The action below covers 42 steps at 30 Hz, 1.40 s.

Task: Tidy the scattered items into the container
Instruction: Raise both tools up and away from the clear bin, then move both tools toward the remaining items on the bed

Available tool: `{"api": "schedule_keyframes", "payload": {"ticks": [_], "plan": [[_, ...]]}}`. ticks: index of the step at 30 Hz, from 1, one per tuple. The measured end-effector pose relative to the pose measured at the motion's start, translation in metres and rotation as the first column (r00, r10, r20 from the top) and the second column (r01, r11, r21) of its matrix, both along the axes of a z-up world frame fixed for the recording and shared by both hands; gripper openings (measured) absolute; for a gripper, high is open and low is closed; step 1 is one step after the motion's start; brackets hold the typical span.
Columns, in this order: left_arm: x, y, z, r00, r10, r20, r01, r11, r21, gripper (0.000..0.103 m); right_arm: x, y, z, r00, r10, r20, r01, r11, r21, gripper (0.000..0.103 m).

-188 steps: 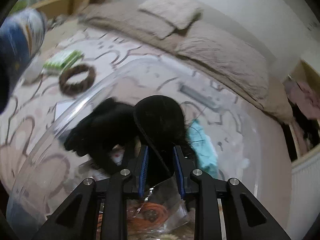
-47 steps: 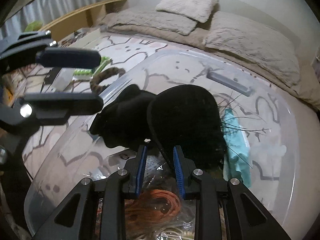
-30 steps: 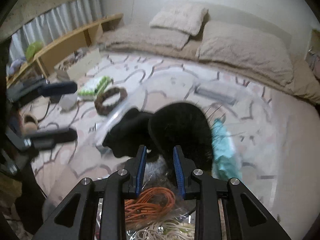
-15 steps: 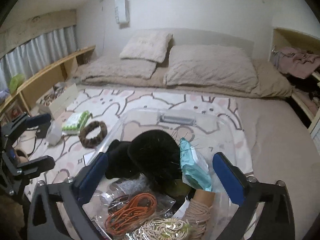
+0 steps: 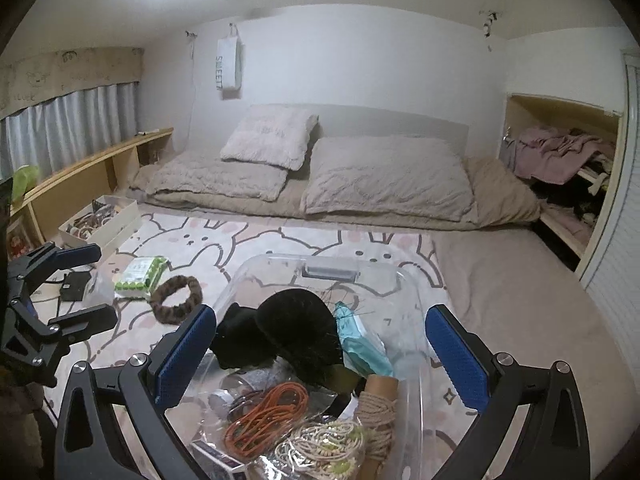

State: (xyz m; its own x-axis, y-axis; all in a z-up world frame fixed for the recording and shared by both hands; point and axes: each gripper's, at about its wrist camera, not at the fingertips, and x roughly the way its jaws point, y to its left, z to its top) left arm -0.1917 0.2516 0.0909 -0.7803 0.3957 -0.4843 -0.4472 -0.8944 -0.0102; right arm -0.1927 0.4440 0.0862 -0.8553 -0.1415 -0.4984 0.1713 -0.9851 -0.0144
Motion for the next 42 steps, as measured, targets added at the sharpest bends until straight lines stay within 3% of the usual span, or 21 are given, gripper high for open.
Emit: {"api": "schedule_keyframes", "payload": {"ticks": [16, 35, 42], "plan": [[0.045, -0.021, 0.013, 0.998, 0.025, -0.052, -0.022, 0.999, 0.049, 0.103, 0.071, 0.0, 0.001, 0.985, -0.109, -0.133, 0.105, 0.994, -0.04, 0.103], [0.084, -0.044, -0.002, 0.998, 0.042, -0.043, -0.039, 0.996, 0.08, 0.103, 0.113, -0.015, -0.022, 0.98, -0.167, -0.104, 0.157, 0.983, -0.098, 0.103], [0.092, -0.054, -0.003, 0.998, 0.048, -0.045, -0.044, 0.995, 0.087, 0.103, 0.12, -0.022, -0.028, 0.98, -0.179, -0.085, 0.172, 0.982, -0.076, 0.103]]}}
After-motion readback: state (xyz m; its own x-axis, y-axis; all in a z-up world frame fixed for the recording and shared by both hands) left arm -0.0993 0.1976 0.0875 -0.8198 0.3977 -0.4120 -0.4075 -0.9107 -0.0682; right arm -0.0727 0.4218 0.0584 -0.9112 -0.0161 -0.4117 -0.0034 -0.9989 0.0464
